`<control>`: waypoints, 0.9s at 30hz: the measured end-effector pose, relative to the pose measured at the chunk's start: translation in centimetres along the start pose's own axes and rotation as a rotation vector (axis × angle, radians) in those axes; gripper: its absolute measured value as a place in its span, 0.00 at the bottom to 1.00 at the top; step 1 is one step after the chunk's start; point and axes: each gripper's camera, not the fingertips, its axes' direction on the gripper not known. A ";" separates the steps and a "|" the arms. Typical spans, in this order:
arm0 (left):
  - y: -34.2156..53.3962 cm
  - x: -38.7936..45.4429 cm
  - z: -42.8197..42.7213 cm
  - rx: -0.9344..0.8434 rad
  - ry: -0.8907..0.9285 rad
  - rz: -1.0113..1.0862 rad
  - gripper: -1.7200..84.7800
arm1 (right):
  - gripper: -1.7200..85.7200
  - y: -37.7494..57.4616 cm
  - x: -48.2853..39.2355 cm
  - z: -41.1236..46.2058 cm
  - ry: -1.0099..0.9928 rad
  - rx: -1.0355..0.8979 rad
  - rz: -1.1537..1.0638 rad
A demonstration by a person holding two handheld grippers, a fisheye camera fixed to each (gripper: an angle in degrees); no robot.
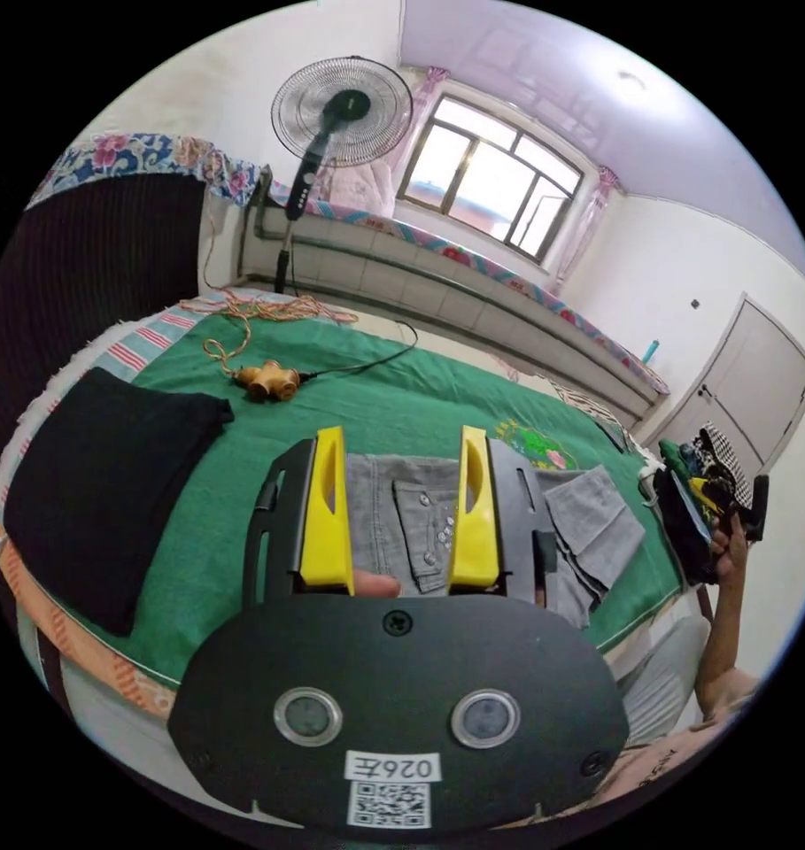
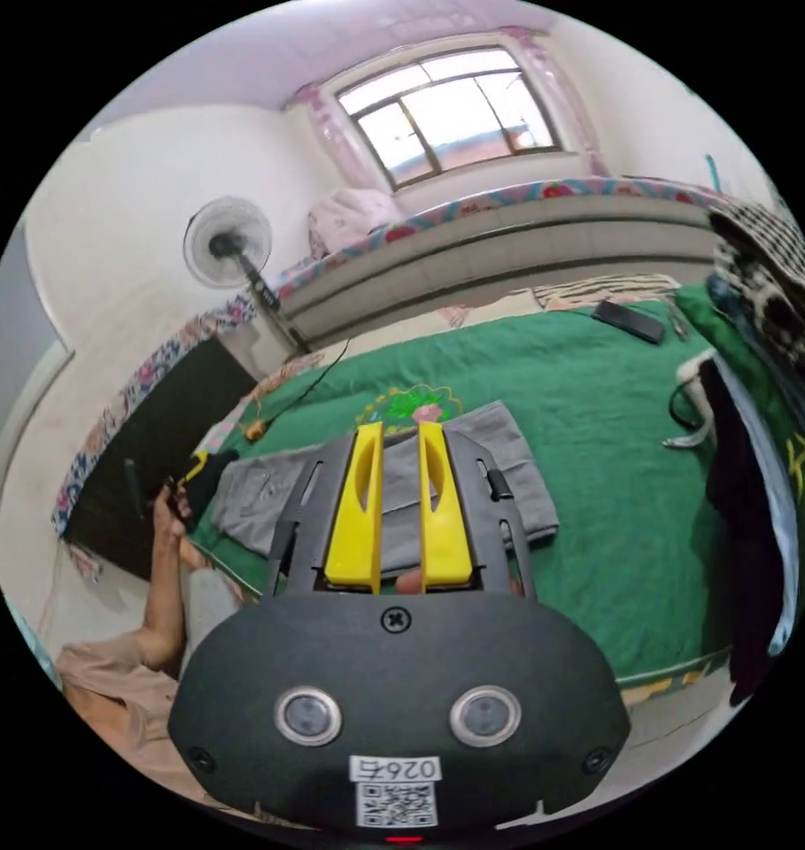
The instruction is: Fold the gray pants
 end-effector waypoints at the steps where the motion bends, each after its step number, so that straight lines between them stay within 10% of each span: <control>1: -0.4 0.2 0.5 -0.008 -0.043 0.001 0.23 | 0.07 -0.5 -1.3 1.6 -0.015 -0.062 -0.053; 6: -0.4 -0.9 6.1 -0.199 -0.137 -0.066 0.34 | 0.09 -0.3 -5.9 8.4 0.015 -0.286 -0.224; 15: -2.8 2.6 13.7 -0.543 -0.048 0.084 0.20 | 0.21 -0.5 -14.0 15.6 0.131 -0.454 -0.427; 27: -4.1 3.8 15.6 -0.504 0.128 0.151 0.17 | 0.02 -5.0 -14.2 9.5 -0.043 -0.504 -0.303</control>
